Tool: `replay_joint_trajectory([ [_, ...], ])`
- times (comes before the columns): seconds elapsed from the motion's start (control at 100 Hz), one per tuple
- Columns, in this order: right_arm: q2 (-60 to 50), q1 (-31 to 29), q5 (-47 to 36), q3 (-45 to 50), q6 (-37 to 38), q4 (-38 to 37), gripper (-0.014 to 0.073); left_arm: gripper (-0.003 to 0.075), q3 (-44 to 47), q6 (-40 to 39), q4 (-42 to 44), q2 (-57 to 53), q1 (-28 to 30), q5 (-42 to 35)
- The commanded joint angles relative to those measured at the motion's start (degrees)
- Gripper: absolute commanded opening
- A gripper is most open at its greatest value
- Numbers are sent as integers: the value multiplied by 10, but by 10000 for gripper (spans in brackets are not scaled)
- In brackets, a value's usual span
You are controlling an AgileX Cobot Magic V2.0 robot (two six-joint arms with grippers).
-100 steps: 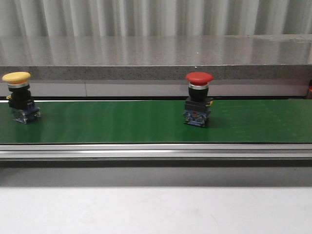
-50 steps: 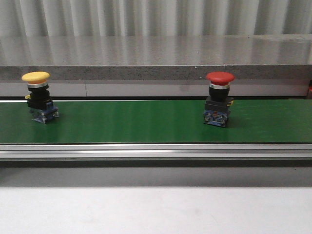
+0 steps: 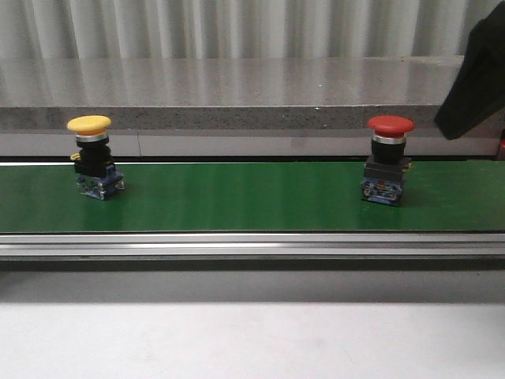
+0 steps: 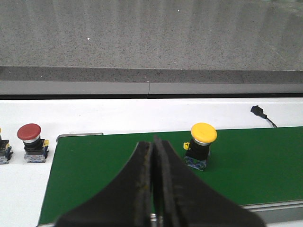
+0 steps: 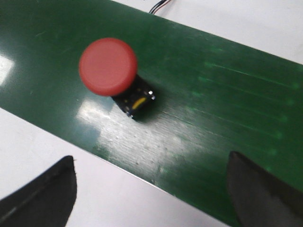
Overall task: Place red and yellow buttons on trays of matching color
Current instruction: 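Move the right gripper down onto the red button at the belt's far end, then lift the red button and lower it into the red tray, open right gripper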
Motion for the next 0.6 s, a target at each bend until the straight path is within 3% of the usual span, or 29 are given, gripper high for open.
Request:
replay_joint_trajectory([
  [0.0, 15, 14, -46, -25, -7, 15, 636, -20, -15, 0, -14, 2, -5, -42],
  [0.36, 124, 22, -72, -99, -7, 15, 613, -20, -15, 0, -14, 2, -5, -42],
  [0.41, 132, 22, -69, -104, -7, 15, 552, -20, -15, 0, -14, 2, -5, -42],
  [0.59, 134, 16, -69, -117, -7, -10, 170, -20, -15, 0, -14, 2, -5, -42],
])
